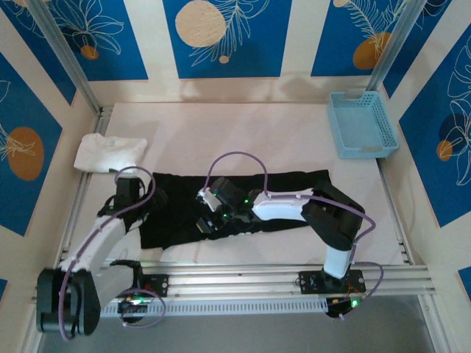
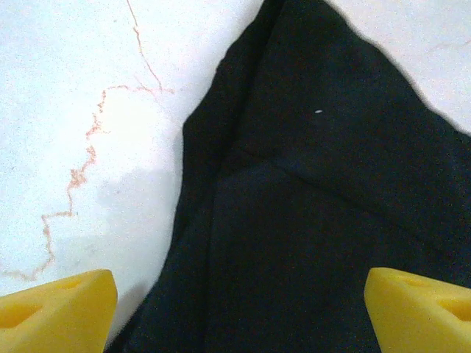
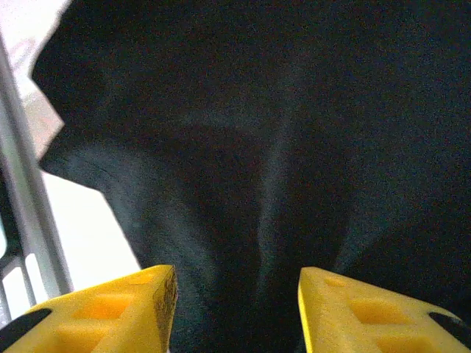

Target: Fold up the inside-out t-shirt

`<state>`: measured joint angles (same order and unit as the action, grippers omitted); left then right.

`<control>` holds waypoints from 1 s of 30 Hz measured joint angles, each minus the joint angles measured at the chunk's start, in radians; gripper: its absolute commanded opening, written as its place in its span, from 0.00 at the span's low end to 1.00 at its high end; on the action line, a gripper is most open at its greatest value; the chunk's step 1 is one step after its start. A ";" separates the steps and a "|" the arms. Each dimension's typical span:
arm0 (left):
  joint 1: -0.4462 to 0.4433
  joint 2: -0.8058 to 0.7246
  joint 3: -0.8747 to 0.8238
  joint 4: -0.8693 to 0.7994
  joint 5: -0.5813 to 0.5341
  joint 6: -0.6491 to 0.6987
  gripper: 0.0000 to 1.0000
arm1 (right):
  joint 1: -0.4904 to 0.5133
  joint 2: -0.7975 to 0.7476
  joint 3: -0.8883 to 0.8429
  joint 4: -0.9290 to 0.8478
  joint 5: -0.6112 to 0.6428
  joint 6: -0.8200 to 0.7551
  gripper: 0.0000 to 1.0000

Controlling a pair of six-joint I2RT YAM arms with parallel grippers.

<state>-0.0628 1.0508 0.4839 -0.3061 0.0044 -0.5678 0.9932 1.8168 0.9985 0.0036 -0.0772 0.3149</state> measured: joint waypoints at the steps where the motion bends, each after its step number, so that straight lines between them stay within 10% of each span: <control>1: 0.000 0.033 0.006 0.013 -0.003 0.010 0.89 | 0.000 0.014 0.000 0.000 -0.002 0.009 0.47; 13: -0.012 0.216 0.024 0.097 0.021 0.073 0.85 | -0.029 0.025 0.000 0.038 -0.003 0.053 0.47; 30: -0.146 0.270 0.033 0.165 0.171 0.095 0.44 | -0.047 0.027 -0.011 0.057 -0.003 0.083 0.47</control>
<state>-0.2089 1.3205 0.5171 -0.1413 0.1749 -0.4725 0.9466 1.8442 0.9871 0.0605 -0.0799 0.3981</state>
